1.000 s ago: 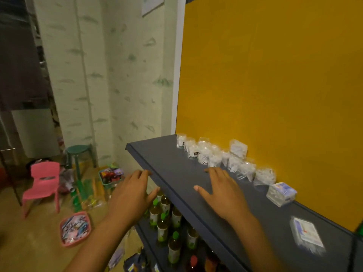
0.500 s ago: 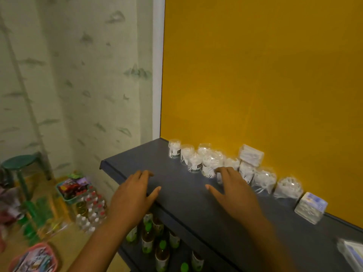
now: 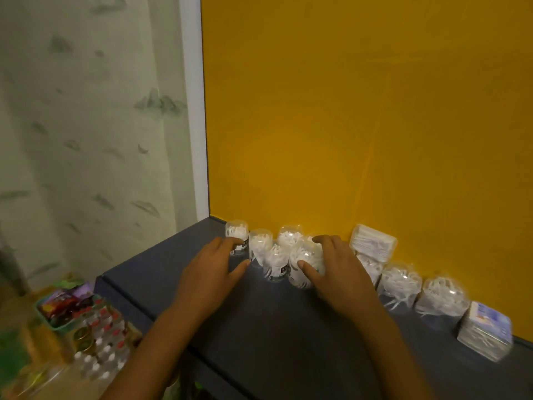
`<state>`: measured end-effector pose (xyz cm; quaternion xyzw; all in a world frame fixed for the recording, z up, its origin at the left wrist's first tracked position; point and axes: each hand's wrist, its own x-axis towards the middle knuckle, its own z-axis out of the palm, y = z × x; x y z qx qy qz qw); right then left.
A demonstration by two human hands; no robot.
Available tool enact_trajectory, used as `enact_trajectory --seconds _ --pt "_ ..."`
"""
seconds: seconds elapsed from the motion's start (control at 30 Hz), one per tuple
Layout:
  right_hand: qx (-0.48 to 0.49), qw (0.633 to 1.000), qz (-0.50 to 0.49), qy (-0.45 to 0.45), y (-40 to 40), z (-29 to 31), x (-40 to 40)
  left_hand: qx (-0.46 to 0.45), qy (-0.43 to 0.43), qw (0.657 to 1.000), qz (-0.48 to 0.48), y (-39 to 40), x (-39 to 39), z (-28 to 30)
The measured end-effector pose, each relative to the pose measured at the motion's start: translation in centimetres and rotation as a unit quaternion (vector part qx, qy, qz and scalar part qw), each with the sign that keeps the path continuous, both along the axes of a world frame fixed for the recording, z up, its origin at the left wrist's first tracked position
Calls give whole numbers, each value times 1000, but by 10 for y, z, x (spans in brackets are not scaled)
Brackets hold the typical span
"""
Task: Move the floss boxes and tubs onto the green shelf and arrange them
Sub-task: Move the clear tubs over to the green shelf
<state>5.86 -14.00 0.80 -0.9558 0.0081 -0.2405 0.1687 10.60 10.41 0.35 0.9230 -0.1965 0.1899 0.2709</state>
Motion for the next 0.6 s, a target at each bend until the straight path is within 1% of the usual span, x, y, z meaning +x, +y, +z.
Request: enact_trajectory --seconds 0.13,0.27,0.4,0.6 --pt "6 1000 -21 -2 -6 -4 5 -24 28 998 -59 -21 21 -10" --pt "17 998 -49 -27 -3 -4 14 -37 65 992 -97 -37 41 -16" --pt "51 995 -64 -52 9 -6 19 -48 97 988 -109 -42 57 -25" --pt "84 989 -83 -89 22 -15 24 -87 63 987 -123 -47 65 -47"
